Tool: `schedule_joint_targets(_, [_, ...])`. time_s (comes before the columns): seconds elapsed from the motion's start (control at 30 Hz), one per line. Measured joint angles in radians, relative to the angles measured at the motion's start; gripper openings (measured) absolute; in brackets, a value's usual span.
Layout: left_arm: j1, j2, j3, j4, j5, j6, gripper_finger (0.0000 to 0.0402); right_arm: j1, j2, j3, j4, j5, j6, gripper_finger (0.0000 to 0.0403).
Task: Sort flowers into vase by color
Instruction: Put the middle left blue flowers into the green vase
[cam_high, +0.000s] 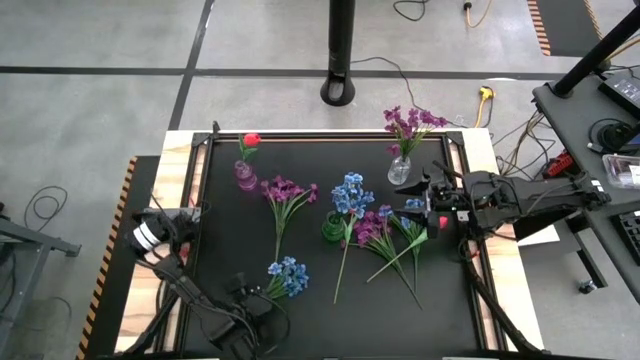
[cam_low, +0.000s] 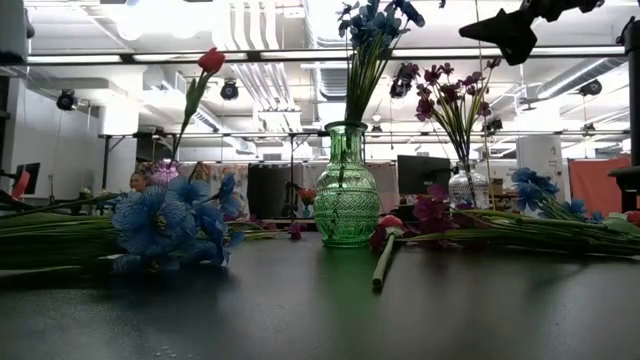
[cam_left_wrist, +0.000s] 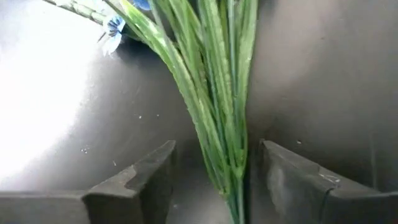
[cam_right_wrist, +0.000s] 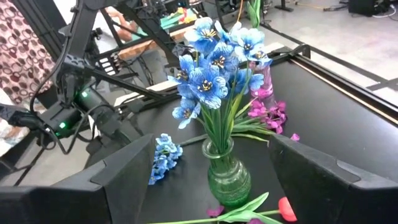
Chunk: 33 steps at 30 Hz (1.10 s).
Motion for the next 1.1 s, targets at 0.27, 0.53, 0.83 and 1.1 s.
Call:
schedule_joint_targets(0.27, [0.000,0.008,-0.006,0.004,-0.001,-0.042,0.0096,0.000,0.005,0.000,0.001,0.000,-0.003,0.0306])
schedule_joint_targets(0.53, [0.001,-0.025,-0.007,-0.064,0.043,-0.073,0.0015,0.000,0.005,0.000,-0.001,0.000,-0.004,0.0306])
schedule_joint_targets(0.83, [-0.031,-0.198,-0.007,-0.031,-0.163,-0.033,0.0005,0.023,0.005,-0.002,-0.007,-0.001,-0.018,0.0306])
schedule_joint_targets(1.1, [-0.050,-0.337,-0.006,0.172,-0.590,0.340,0.0003,0.135,0.022,-0.003,0.009,0.000,-0.044,0.0306])
